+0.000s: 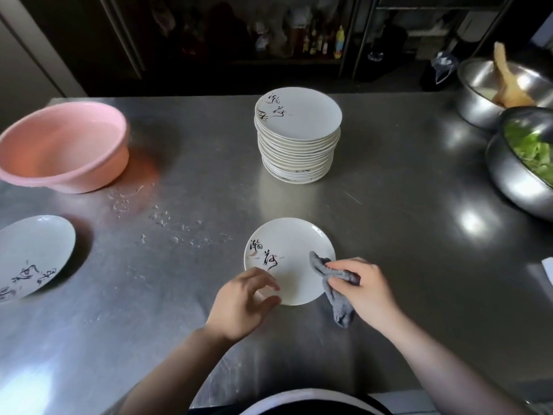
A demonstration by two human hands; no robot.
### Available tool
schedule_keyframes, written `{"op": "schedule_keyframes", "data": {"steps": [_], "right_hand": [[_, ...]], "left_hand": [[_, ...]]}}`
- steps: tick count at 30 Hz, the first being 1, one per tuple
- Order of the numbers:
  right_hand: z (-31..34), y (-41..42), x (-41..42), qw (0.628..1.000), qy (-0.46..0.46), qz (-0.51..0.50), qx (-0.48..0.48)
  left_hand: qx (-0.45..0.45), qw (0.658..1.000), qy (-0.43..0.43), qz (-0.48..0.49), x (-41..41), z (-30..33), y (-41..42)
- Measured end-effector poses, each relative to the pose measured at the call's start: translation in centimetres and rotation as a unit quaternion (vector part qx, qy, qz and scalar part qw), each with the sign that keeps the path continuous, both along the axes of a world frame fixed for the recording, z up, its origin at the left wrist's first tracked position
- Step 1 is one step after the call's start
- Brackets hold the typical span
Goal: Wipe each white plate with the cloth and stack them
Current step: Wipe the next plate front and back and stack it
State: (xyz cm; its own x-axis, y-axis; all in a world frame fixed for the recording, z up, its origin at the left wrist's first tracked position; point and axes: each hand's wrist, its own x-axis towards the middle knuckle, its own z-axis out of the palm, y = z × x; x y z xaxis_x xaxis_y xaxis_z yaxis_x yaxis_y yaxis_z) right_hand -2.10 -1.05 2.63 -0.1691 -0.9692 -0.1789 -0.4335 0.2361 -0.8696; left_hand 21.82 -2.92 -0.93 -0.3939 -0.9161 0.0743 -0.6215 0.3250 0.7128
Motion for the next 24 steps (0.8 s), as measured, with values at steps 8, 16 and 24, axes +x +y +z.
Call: {"op": "schedule_keyframes", "data": {"steps": [8,16,24], "right_hand": [[-1.0,1.5,0.1,1.0,0.012,-0.026,-0.002],[-0.1,1.5,0.0,0.999,0.01,-0.034,-0.018],[4.5,-0.5,-0.7,0.991,-0.028,-0.062,-0.119]], "left_hand": [[-0.042,0.996,-0.043,-0.061,-0.9,-1.1,-0.4],[-0.22,0.963,-0.091,-0.127,-0.8,-0.8,-0.9],[-0.281,0.96,-0.007,-0.005,-0.9,3.0,-3.1]]}}
